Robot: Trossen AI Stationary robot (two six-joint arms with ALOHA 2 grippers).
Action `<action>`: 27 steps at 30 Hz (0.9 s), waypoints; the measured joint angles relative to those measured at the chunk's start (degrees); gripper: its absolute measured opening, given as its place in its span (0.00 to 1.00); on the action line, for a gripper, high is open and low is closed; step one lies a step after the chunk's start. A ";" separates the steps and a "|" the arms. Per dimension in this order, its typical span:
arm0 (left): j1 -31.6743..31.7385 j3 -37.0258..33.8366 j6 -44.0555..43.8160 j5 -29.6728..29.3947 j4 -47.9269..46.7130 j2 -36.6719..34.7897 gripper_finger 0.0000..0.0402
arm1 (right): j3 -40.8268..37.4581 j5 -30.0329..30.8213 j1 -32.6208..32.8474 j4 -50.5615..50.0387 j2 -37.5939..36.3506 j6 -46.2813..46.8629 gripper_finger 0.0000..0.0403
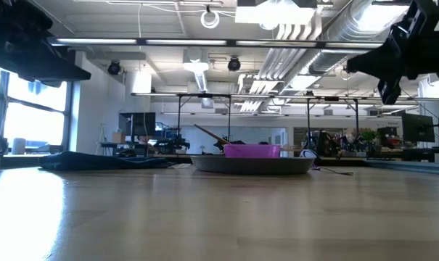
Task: Set table place
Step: Return to Home Position
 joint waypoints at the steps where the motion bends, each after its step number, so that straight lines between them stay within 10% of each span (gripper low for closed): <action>1: -0.06 0.00 0.10 0.02 -0.02 0.03 0.00 | 0.00 -0.42 -0.22 -0.72 0.02 -0.02 0.00; 27: -0.06 0.00 -0.10 -0.15 0.07 0.03 0.00 | 0.08 -0.91 -0.41 -5.69 0.23 -5.01 0.00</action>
